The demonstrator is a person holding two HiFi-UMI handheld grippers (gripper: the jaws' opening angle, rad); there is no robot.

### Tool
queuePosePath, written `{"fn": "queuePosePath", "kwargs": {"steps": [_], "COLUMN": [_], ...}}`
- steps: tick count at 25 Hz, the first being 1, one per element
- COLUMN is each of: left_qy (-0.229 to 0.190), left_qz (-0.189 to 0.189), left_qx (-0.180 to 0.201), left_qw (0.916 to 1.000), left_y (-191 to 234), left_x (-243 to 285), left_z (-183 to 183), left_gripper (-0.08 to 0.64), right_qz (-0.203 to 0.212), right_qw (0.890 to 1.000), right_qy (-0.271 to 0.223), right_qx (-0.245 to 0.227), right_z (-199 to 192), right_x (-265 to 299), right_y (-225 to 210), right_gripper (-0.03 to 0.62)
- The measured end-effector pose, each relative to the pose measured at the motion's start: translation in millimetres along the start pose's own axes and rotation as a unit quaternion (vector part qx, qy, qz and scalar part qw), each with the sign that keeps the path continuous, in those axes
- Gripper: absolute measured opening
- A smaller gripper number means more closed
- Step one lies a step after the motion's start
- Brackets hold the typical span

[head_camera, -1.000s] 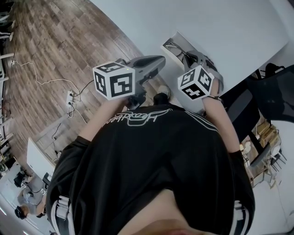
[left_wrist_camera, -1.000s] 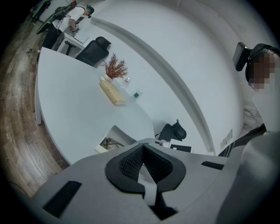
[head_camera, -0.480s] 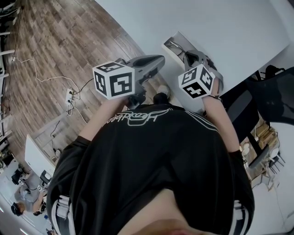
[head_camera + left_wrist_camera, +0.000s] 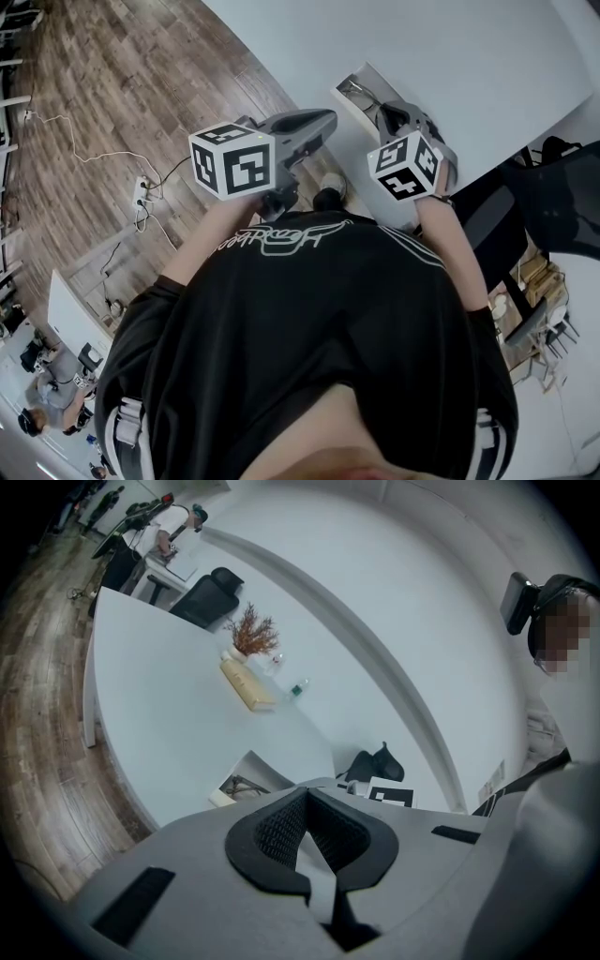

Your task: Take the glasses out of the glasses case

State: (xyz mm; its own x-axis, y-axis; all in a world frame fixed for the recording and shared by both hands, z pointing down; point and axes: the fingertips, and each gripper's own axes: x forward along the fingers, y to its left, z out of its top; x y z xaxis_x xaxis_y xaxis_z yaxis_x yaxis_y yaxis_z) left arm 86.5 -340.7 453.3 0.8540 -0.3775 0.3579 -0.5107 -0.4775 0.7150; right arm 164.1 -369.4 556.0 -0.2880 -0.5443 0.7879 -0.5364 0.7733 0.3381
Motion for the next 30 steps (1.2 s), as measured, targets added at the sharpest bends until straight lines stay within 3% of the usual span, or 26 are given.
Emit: {"fn": "queuePosePath", "kwargs": {"steps": [30], "left_qy": [-0.007], "left_qz": [-0.008], "left_qx": [0.005], "left_qw": [0.9999], "left_y": [-11.2], "left_x": [-14.6], "left_z": [-6.2], "left_gripper": [0.008], "right_qz": [-0.069], "right_qw": [0.997], "right_qy": [-0.028], "right_qx": [0.019], "right_z": [10.0], "right_x": [-28.3], "right_y": [-17.1], "right_gripper": [0.02]}}
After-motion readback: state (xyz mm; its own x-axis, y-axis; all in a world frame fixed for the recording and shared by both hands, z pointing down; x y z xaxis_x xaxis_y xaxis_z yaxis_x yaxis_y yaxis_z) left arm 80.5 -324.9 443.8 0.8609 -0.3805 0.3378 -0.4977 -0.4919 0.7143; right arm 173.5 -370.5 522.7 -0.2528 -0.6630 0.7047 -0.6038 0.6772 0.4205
